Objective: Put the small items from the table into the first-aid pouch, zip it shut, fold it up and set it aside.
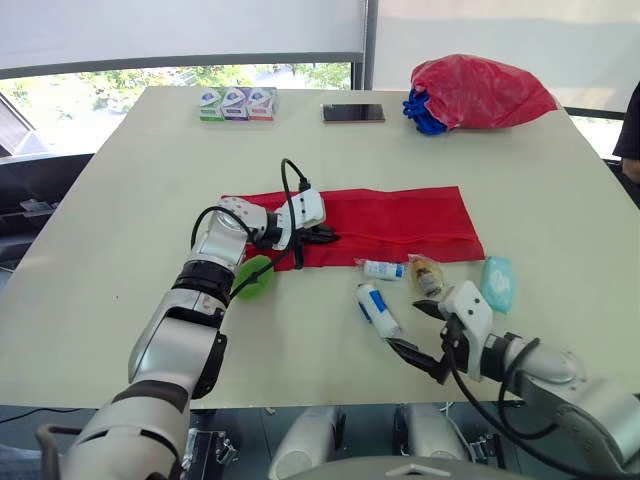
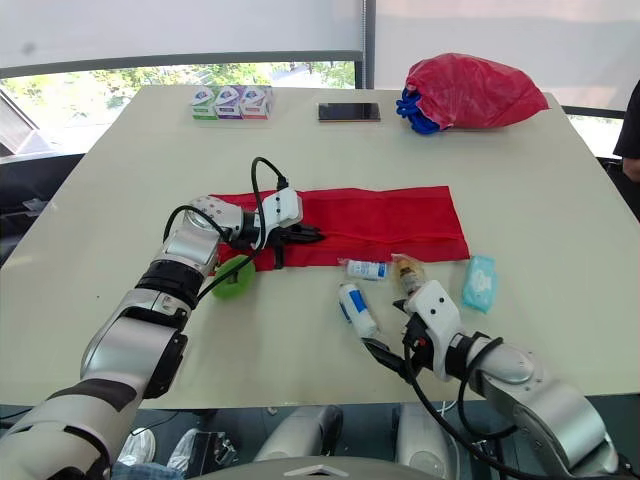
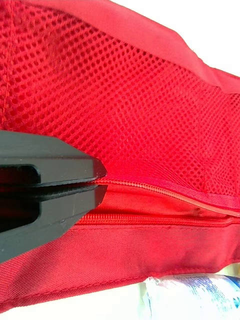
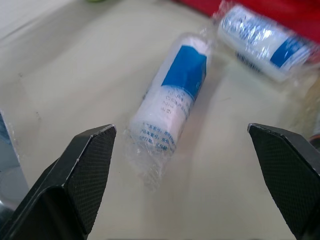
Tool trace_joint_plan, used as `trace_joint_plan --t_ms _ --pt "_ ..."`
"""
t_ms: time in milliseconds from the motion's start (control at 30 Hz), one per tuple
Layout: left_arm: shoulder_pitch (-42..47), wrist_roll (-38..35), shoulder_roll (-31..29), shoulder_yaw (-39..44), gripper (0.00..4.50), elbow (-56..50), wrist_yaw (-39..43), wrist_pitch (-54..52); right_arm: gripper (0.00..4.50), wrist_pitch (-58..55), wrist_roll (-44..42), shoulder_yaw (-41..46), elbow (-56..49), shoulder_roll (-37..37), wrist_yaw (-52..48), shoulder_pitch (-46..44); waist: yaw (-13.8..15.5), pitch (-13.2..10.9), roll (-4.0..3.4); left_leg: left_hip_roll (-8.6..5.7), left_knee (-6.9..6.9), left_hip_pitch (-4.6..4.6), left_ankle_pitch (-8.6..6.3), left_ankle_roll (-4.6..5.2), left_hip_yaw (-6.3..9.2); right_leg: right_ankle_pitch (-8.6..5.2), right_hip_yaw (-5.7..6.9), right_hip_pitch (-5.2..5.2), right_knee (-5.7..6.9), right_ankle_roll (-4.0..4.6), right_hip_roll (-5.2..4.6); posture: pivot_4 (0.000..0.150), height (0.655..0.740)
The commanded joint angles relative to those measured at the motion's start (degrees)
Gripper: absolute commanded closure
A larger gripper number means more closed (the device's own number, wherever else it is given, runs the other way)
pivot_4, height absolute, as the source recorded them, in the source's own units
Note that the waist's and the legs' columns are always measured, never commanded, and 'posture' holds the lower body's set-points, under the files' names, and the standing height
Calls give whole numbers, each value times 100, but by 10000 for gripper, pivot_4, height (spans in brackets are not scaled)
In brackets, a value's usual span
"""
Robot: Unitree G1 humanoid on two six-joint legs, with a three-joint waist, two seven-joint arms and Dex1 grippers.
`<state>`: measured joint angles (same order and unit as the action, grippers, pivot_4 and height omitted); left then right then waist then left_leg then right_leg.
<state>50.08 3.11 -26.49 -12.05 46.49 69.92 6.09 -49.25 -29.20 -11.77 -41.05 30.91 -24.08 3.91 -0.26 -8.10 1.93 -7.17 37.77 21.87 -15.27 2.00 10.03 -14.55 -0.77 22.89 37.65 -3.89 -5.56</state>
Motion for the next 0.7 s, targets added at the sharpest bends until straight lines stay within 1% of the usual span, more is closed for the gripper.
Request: trace_joint_plan --t_ms 33,100,200,233,300,367,400,467,500,600,700 --pt "180 -175 67 124 44552 -109 35 3 0 -234 59 -141 19 -23 68 -237 -1 0 0 0 1 0 0 0 0 0 1 2 0 0 0 1500 7400" --pt "177 -208 85 148 44552 -124 62 22 0 -329 40 -195 36 -21 45 -306 0 0 0 0 1 0 0 0 0 0 2 4 -1 0 1 1500 7400" --pt "187 -219 94 162 45000 -85 12 50 7296 -428 34 -211 50 -14 18 -361 -13 0 0 0 1 1 0 0 3 0 2 4 -1 0 1 1500 7400" --pt "181 -219 95 161 45000 -78 2 57 12196 -458 32 -203 46 -16 18 -367 -16 0 0 0 1 0 0 0 3 0 2 3 -1 0 1 1500 7400" --pt "161 -217 97 155 45000 -67 -2 75 20468 -476 44 -188 42 -8 2 -376 -20 0 0 0 1 0 0 0 3 0 2 3 -1 0 1 1500 7400" --pt "144 -213 99 150 45000 -51 -4 91 31218 -525 -8 -164 21 9 -55 -381 -23 0 0 0 1 0 0 0 3 0 2 3 0 0 1 1500 7400" --pt "130 -216 97 151 45000 -40 2 102 37718 -574 -112 -113 -40 -7 -98 -377 -24 0 0 0 1 0 0 0 3 0 2 3 0 0 1 1500 7400" --pt "109 -226 97 155 45000 -22 13 117 39483 -665 -338 20 -169 -42 -181 -377 -24 0 0 0 1 0 0 0 3 0 2 3 0 0 1 1500 7400" --pt "104 -238 102 164 45000 -8 17 122 44100 -709 -478 120 -243 -51 -224 -386 -25 0 0 0 1 0 0 0 3 0 2 3 0 0 1 1500 7400" --pt "73 -335 156 245 45000 25 -10 217 44658 -912 -999 534 -451 -162 -223 -528 -26 0 0 0 1 1 0 0 3 0 2 2 0 0 0 1500 7400" --pt "33 -360 171 246 45000 10 38 271 44658 -1256 -1640 1037 -498 -516 125 -797 -34 0 0 0 1 0 0 0 3 0 1 2 0 0 0 1500 7400"
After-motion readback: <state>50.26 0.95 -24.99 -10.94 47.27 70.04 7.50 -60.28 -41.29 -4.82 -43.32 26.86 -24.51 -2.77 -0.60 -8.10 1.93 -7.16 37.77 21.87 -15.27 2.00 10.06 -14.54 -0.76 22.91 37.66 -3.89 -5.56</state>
